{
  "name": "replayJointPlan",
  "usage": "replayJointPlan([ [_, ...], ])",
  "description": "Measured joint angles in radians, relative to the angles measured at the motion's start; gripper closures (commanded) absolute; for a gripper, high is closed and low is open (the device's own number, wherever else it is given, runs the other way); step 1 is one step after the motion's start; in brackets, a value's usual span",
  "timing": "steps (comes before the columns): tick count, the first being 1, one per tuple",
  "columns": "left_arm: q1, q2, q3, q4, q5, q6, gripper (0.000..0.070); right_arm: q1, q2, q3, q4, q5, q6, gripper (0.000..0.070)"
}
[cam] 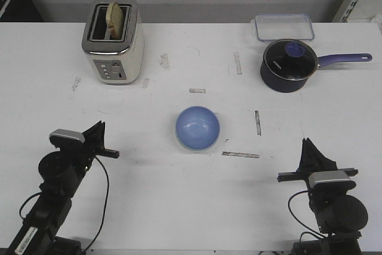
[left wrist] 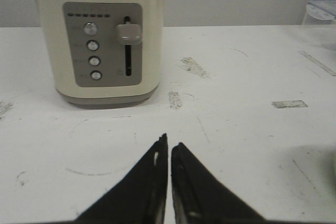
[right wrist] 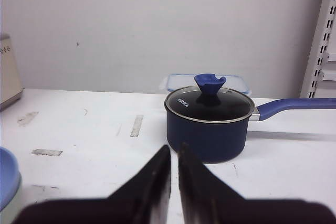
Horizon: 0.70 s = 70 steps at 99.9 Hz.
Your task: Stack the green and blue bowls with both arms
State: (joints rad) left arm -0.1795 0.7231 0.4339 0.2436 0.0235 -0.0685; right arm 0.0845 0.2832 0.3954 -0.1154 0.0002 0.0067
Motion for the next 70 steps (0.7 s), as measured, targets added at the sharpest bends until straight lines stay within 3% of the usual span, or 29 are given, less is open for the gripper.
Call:
replayJointPlan([
  [14,0.04,-0.144,-0.093,-0.016,0.0,0.0,0.0699,0.0,0.0,0.0,0.0,0.0,0.0,0.0685],
  [35,0.047,-0.33,-0.104,-0.153,0.001,0.0,0.0699,0.0,0.0,0.0,0.0,0.0,0.0,0.0685],
  [70,0.047,-0.523,-0.103,-0.154,0.001,0.0,0.0699,0.0,0.0,0.0,0.0,0.0,0.0,0.0685],
])
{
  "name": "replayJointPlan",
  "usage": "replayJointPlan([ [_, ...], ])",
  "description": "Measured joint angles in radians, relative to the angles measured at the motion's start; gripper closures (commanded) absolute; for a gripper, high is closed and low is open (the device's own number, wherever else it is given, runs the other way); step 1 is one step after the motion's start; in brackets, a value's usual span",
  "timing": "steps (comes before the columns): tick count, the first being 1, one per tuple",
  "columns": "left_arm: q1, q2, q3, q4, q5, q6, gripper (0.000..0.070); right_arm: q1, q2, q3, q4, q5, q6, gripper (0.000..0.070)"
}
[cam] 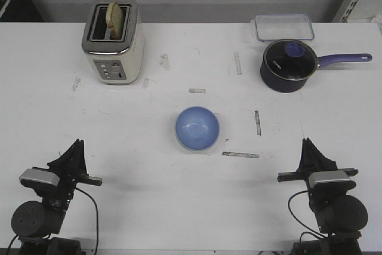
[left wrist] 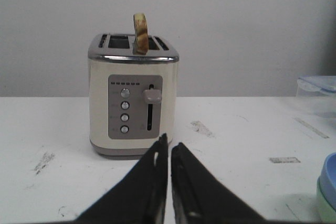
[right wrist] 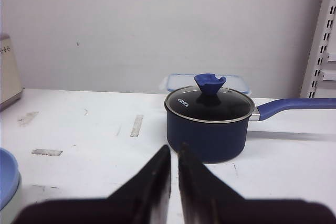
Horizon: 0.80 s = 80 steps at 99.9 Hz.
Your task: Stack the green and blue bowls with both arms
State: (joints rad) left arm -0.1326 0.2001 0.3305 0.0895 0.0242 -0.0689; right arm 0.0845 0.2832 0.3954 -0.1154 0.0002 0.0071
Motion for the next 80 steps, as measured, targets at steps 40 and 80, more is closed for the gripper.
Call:
replayJointPlan([
  [40,0.027,-0.142,-0.158,0.008,-0.072,0.069,0.0699,0.0,0.0,0.0,0.0,0.0,0.0,0.0685],
  [80,0.1,-0.195,-0.296,0.084,-0.024,0.083,0.0699,0.0,0.0,0.0,0.0,0.0,0.0,0.0685],
])
